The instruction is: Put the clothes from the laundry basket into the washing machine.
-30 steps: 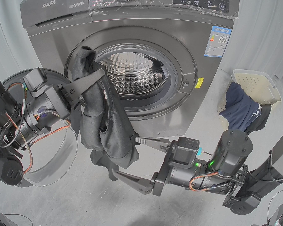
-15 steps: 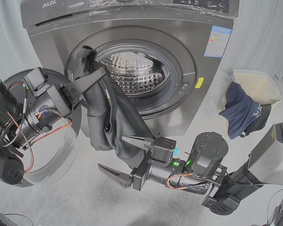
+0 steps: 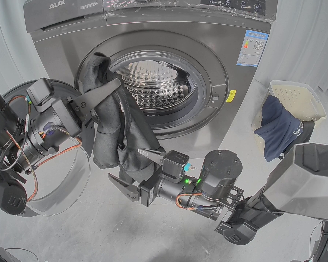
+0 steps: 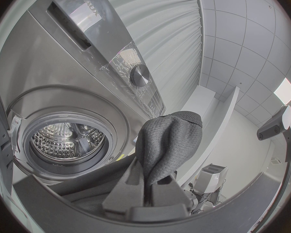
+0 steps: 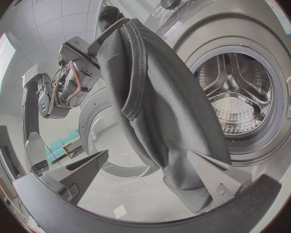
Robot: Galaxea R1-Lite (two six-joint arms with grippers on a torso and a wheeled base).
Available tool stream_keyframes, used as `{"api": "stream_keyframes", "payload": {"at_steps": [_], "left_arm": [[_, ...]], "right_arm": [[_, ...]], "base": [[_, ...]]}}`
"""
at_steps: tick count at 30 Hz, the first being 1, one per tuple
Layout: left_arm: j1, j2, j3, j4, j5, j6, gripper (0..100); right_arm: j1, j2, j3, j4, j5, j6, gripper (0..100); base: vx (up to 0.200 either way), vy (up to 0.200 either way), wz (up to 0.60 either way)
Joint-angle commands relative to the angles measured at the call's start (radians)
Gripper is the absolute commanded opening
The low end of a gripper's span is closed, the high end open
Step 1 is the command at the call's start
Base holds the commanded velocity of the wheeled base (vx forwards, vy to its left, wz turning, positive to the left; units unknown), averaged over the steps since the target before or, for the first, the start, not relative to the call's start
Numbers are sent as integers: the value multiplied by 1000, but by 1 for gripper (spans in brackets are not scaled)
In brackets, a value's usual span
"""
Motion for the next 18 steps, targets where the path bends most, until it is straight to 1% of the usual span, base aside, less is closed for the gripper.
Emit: {"api": "stream_keyframes", "payload": {"at_steps": [1, 2, 5, 10, 15, 18], "left_arm": [[0, -1, -1, -1, 0, 0, 0], [0, -1, -1, 1, 0, 0, 0], [0, -1, -3, -1, 0, 0, 0], [2, -2, 0, -1, 0, 0, 0], [2, -4, 3, -1, 0, 0, 0], [5, -4, 2, -1, 0, 0, 0]], "right_arm": [[0, 19, -14, -2, -13, 5, 100], [0, 19, -14, -3, -13, 7, 0], [-5, 19, -25, -3, -15, 13, 0], [-23, 30, -63, -2, -41, 16, 0], [-28, 26, -51, -5, -43, 16, 0], [-29, 9, -25, -5, -43, 16, 0]], "base": [[0, 0, 0], [0, 0, 0], [0, 0, 0], [0, 0, 0], [0, 0, 0], [0, 0, 0]]}}
